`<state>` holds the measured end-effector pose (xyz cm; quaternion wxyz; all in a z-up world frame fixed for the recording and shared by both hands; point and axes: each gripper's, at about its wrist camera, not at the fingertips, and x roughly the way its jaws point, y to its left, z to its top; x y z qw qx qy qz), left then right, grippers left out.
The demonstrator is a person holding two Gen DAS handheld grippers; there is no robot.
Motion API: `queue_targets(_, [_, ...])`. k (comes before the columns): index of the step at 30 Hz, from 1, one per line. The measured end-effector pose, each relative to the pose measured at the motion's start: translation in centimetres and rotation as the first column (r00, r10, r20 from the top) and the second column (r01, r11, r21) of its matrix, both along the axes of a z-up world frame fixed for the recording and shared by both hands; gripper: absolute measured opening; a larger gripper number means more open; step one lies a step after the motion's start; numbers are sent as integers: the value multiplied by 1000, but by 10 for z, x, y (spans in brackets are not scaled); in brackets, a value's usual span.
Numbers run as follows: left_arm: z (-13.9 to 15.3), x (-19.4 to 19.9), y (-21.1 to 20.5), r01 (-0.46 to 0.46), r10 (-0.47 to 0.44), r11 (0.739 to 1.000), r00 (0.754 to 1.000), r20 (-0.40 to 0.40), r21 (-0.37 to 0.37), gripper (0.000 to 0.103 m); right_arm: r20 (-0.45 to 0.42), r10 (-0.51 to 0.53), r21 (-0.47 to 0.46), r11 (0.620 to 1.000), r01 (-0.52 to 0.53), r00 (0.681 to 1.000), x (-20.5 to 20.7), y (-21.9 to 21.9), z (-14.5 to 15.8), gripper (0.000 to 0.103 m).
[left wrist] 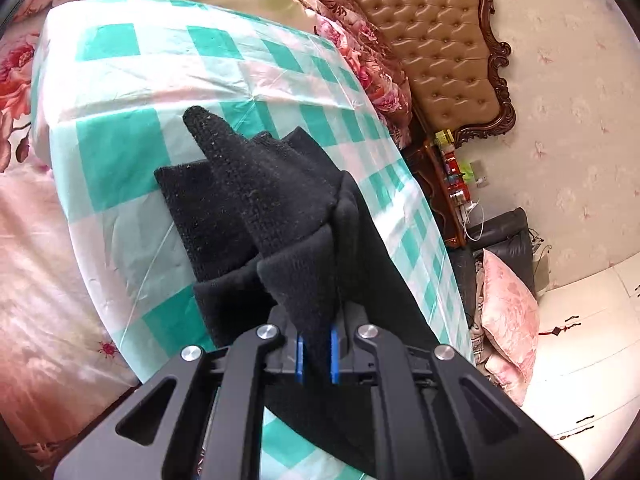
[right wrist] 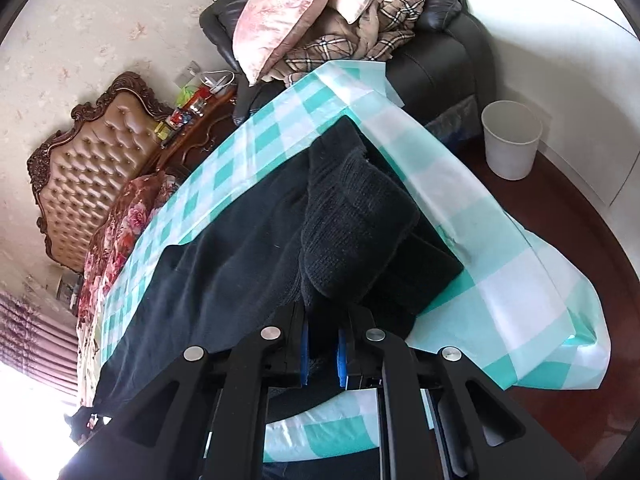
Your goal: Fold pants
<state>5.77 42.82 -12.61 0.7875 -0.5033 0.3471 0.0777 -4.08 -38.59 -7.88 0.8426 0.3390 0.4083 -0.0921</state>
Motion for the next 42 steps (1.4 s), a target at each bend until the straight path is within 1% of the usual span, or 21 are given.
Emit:
queue_targets(3, [3,5,3,5,-4,1000,1000,9,-21,8,14,5,25,1000,-5,1000,4,-2,6,11])
queue_targets(4, [8,8,3,8,-8,1000,1000,18,-20,8,23,8,31,999,-9,1000,5,-2,11,11])
queue_targets(8, [38,15,-1,22,-23,1000,998,65,8,8,61,18,18,1000,-19,998,5,2,29,11])
queue_targets(10, [47,11,-2,22,-24,999,997,73,29,8,59,18,13,1000,-19,998,0,2,30,11])
queue_targets(11, [47,9,-2,21,-23,999,997,67,35,8,54,17,15,1000,-18,998,-1,1,28,11])
queue_targets(13, [38,4,2,22,-23,999,998,52,29,8,29,13,20,1000,-14,1000,-5,-2,16,11])
queue_targets(17, [-3,-2,3,24,-25,1000,999,-31,-13,8,-51,4,19,1000,-3,999,-4,-6,-19,11])
queue_targets(20, [-26,-2,6,11,-14,999,998,-64,-37,8,-98,4,-12,1000,-5,995,0,-4,-38,11])
queue_targets(22, [-31,-1,7,11,-14,999,998,-63,-46,8,-107,5,-29,1000,-8,994,0,-2,-43,11])
queue_targets(26, [-30,4,7,29,-30,999,998,-52,-23,10,-120,1,-42,999,-6,993,-1,-2,-48,11])
queue_targets(29, [-30,8,7,35,-36,999,998,-54,-23,10,-114,6,-55,998,-12,993,-2,0,-51,11])
queue_targets(30, [-27,13,7,43,-44,999,998,-55,-13,10,-112,5,-56,998,-12,994,-2,0,-52,11])
queue_targets(32, [-10,21,3,68,-68,997,997,-25,29,9,-106,-1,-48,999,-4,994,-2,-2,-54,11])
queue_targets(33, [7,26,-1,86,-87,994,996,13,66,9,-104,-5,-43,999,0,995,-2,-2,-54,11])
queue_targets(34, [18,28,-4,95,-99,992,994,41,88,9,-103,-7,-42,999,2,995,-2,-2,-54,11])
queue_targets(36, [50,30,-12,109,-132,978,984,123,175,9,-100,-10,-47,999,5,995,-2,-1,-54,11])
queue_targets(37, [53,30,-13,105,-131,976,983,127,191,9,-98,-11,-50,999,7,995,-3,-1,-54,11])
queue_targets(38, [45,31,-11,98,-117,979,988,97,179,9,-96,-12,-55,998,7,995,-3,0,-54,11])
queue_targets(39, [32,31,-6,92,-103,985,993,65,149,9,-94,-12,-56,998,7,996,-3,0,-54,11])
queue_targets(40, [11,29,0,81,-83,991,996,17,104,9,-93,-13,-56,998,8,996,-3,0,-55,11])
queue_targets(42, [-13,25,4,81,-79,994,997,-25,74,9,-96,-11,-60,998,5,995,-3,1,-54,11])
